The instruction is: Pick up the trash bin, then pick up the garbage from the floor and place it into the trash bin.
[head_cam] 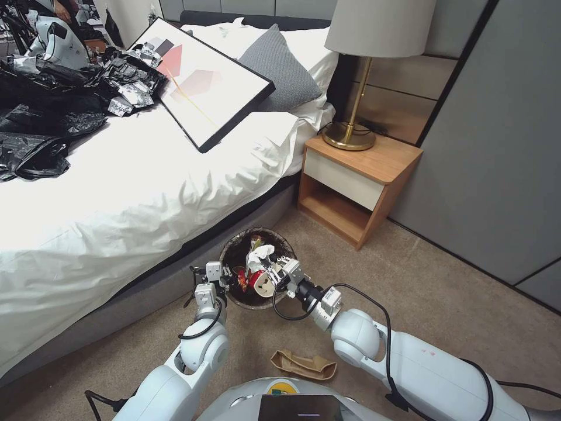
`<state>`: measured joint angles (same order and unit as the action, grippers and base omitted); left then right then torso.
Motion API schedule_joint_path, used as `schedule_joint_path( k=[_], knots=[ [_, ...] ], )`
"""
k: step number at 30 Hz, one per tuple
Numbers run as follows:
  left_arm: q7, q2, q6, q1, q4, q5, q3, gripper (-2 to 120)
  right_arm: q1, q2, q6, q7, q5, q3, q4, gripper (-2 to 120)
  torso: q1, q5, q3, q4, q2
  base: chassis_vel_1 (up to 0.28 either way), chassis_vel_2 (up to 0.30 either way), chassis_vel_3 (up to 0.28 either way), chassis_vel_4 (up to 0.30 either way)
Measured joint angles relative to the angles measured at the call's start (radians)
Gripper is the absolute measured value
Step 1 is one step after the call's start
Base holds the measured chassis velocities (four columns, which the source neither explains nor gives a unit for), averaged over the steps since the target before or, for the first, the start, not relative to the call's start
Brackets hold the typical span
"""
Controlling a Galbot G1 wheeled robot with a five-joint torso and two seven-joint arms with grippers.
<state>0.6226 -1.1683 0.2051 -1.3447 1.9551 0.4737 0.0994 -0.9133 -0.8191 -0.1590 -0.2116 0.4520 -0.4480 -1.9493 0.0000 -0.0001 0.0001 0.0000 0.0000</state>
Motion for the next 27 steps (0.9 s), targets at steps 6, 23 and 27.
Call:
schedule_joint_path(
  k=[6, 23, 27],
  knots=[
    [0.001, -0.001, 0.000, 0.000, 0.001, 0.001, 0.000, 2, 0.008, -0.012, 0.002, -0.012, -0.010, -0.010, 0.017, 52, 0.000, 0.0000, 0.000, 0.0000, 0.000, 0.000, 0.000, 0.000, 0.000],
    [0.003, -0.002, -0.001, -0.001, 0.002, 0.002, 0.000, 2, -0.010, -0.017, 0.001, -0.021, -0.012, 0.001, -0.004, 96, 0.000, 0.0001, 0.000, -0.0002, 0.000, 0.000, 0.000, 0.000, 0.000],
    [0.003, -0.001, -0.001, -0.004, 0.001, 0.001, -0.001, 2, -0.021, -0.014, 0.001, -0.021, -0.012, 0.027, -0.022, 97, 0.000, 0.0001, 0.000, -0.0002, 0.000, 0.000, 0.000, 0.000, 0.000]
  ],
)
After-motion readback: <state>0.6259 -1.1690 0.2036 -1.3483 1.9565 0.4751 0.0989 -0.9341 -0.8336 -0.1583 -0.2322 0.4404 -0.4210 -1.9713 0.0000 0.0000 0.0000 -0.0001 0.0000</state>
